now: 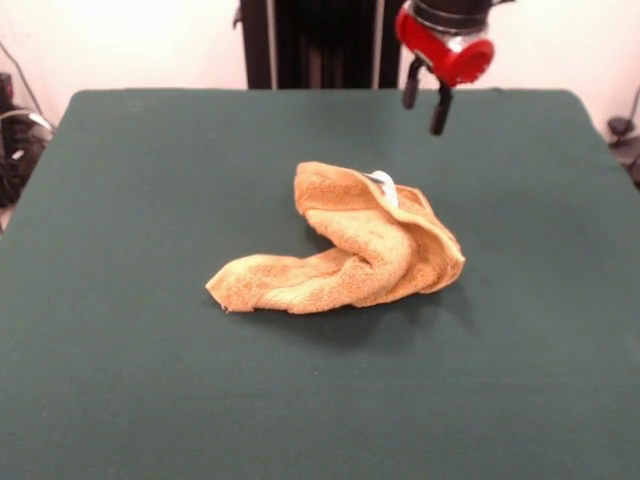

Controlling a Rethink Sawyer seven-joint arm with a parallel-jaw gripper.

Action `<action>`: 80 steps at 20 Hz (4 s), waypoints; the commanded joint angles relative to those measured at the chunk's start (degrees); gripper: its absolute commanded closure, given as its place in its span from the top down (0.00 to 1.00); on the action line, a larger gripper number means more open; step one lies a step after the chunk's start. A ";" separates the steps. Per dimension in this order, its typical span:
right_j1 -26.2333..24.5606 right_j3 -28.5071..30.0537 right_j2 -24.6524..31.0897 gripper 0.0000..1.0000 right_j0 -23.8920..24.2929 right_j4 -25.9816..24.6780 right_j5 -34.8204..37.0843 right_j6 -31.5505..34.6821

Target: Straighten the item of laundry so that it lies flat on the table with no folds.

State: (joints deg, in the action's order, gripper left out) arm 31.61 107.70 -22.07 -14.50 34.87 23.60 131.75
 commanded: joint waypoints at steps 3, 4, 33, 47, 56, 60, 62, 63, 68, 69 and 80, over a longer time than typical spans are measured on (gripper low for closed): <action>-4.89 -1.44 6.65 1.00 3.57 -1.36 -5.12 6.70; -4.85 -1.54 6.68 1.00 3.68 -1.50 -5.03 6.59; -0.34 -20.50 38.12 1.00 21.43 -57.36 9.88 -32.21; -2.10 -21.01 44.02 1.00 26.73 -64.04 10.88 -31.49; -2.83 -20.13 45.64 1.00 28.16 -67.21 9.73 -29.48; -1.36 -19.86 46.16 1.00 28.36 -67.43 11.86 -29.50; -0.93 -20.06 45.88 1.00 28.39 -67.66 12.66 -29.38; 1.84 -17.40 45.51 1.00 29.43 -67.13 12.90 -28.83; 2.87 -16.51 41.95 1.00 30.35 -66.71 14.19 -24.08; 2.35 -16.94 41.26 1.00 29.99 -67.39 12.85 -22.69; 0.75 -17.33 37.60 0.00 28.79 -64.94 11.08 -13.75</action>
State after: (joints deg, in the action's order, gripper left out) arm 35.40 87.76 14.49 15.14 -31.60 31.03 116.46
